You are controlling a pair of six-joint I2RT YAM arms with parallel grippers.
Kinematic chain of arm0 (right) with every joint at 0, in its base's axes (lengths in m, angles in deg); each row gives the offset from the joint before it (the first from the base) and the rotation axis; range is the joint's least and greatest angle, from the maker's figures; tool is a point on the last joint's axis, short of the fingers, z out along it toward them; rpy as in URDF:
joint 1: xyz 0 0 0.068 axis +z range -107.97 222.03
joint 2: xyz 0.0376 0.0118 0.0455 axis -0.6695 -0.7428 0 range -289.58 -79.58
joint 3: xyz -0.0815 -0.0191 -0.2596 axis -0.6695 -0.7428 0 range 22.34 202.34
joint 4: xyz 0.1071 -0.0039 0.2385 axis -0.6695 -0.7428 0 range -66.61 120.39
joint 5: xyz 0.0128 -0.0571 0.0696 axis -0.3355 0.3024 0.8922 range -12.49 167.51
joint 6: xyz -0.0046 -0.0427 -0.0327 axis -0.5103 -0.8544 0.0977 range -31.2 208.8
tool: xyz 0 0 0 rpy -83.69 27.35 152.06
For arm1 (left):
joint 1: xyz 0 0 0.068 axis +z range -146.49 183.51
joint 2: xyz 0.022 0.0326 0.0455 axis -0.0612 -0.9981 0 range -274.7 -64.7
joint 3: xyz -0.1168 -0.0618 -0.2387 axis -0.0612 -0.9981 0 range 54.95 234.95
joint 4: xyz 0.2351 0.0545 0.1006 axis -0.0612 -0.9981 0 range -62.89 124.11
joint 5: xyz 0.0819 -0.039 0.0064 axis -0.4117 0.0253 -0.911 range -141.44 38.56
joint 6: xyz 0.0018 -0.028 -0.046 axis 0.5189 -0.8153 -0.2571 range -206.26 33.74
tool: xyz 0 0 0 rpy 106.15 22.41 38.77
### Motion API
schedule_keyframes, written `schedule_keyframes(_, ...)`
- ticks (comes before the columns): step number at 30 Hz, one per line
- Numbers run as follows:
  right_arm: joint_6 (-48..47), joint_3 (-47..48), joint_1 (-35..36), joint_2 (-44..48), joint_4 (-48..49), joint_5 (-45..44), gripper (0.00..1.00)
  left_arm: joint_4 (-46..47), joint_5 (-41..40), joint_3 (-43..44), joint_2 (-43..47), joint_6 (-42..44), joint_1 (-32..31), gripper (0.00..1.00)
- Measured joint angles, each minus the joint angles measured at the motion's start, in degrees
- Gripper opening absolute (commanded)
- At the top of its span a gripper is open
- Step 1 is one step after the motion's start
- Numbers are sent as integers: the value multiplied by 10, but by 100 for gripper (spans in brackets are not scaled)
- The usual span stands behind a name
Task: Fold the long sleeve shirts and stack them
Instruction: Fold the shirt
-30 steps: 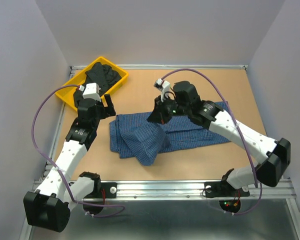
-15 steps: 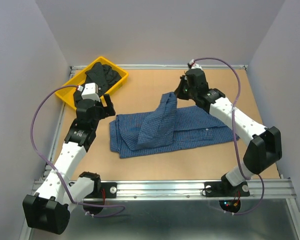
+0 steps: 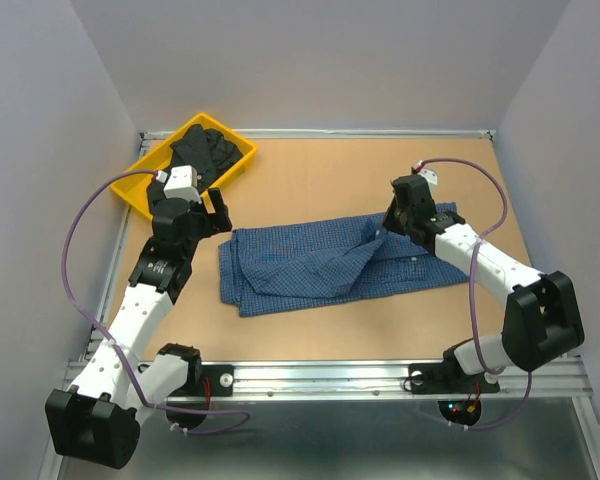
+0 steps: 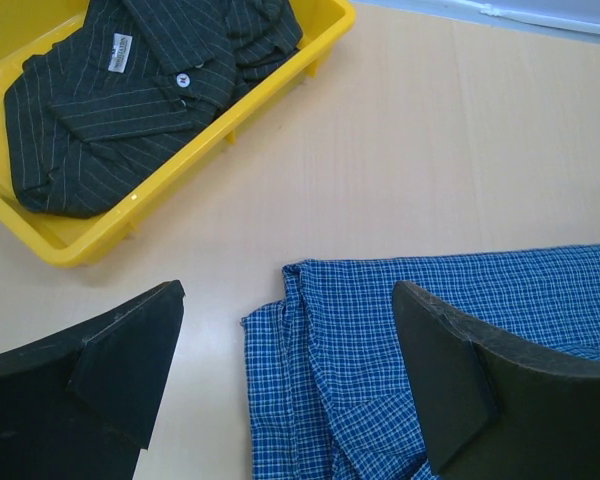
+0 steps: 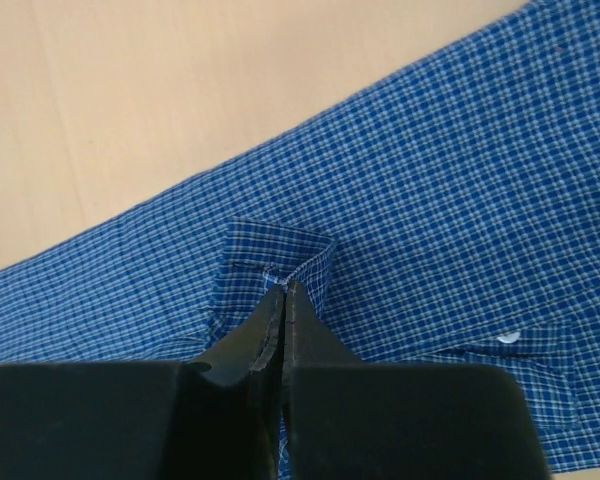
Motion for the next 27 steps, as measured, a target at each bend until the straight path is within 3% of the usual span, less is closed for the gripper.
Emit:
schedule_keyframes(16,-32,-37,-36,86,123,-33,1,0,4,0,-1,0,0,96)
schedule_keyframes(22,-32,-96,-45,93,157,-55,1,0,6,0,-1,0,0,96)
schedule_keyframes(27,-8,-175,-45,94,170,-90,12,0,8,0,-2,0,0,96)
